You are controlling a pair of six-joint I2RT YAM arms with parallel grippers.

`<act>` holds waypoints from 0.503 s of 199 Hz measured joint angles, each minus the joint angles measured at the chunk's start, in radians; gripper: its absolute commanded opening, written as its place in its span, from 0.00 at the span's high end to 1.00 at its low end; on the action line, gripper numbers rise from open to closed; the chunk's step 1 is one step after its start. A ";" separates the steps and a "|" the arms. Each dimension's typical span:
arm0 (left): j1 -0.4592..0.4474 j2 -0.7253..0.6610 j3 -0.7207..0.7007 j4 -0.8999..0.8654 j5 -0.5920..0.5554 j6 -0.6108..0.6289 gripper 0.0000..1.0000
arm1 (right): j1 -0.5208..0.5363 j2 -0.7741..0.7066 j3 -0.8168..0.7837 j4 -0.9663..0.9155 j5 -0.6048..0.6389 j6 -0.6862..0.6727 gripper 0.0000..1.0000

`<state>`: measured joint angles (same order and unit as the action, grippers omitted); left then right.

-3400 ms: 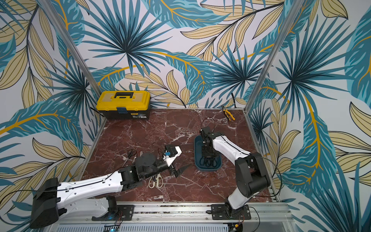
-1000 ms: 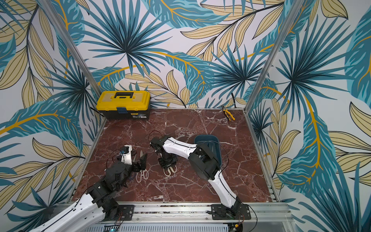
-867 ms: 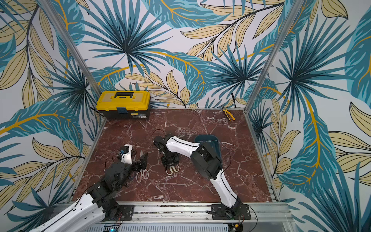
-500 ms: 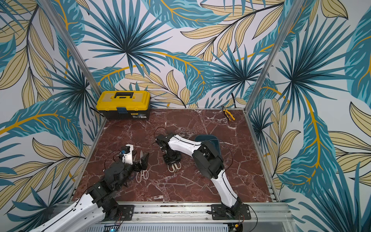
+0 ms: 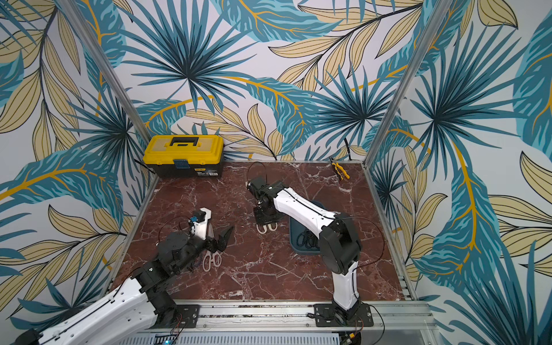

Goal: Put the scissors into the storage box
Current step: Pick up the scissors from the center of the board, then place the scissors in the storage box.

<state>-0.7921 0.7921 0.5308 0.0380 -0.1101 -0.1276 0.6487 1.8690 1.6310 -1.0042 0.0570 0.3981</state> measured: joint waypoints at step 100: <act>-0.140 0.325 0.151 0.175 0.202 0.093 0.00 | -0.242 -0.230 -0.384 0.019 0.100 0.016 0.76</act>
<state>-0.9318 1.1172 0.6823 0.2127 0.0921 -0.0349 0.4065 1.6390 1.2469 -0.9855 0.1566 0.4145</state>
